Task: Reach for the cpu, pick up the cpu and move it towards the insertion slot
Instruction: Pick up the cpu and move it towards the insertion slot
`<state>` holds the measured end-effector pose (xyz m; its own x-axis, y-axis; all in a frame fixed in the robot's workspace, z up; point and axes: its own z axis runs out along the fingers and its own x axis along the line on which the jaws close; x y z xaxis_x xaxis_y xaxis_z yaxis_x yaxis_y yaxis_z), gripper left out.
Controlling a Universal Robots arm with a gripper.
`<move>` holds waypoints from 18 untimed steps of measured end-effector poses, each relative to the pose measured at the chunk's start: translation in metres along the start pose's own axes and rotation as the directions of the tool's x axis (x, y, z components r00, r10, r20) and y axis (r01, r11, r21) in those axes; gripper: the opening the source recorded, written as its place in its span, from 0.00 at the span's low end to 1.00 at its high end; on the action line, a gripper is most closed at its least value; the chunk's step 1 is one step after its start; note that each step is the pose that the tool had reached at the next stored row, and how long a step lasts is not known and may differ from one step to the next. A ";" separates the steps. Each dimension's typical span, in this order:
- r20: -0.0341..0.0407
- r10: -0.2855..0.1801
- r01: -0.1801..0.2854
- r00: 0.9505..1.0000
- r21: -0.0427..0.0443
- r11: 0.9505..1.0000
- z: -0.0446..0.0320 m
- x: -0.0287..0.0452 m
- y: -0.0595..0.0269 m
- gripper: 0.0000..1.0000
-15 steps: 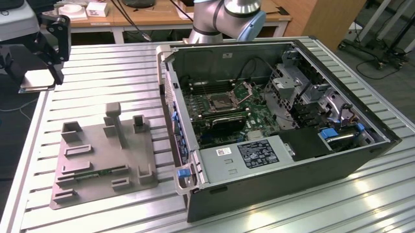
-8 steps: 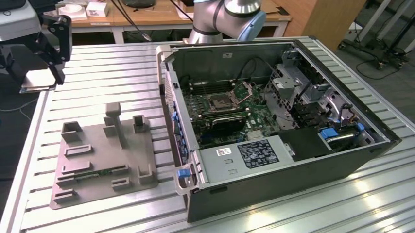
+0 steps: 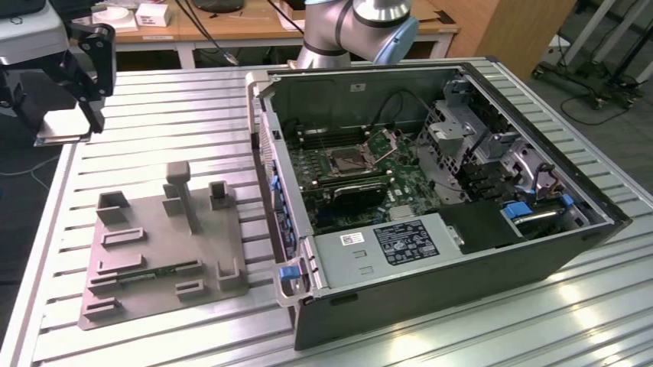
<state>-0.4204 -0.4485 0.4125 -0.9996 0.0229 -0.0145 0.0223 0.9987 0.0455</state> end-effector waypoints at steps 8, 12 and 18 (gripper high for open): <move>0.000 0.000 0.000 1.000 0.000 1.000 0.0000 -0.0025 0.0000 0.54; 0.000 0.000 0.000 1.000 0.000 1.000 0.0001 -0.0036 0.0001 0.54; 0.000 0.000 0.000 1.000 0.000 1.000 0.0001 -0.0054 0.0001 0.54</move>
<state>-0.4150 -0.4485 0.4125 -0.9996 0.0229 -0.0146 0.0223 0.9987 0.0455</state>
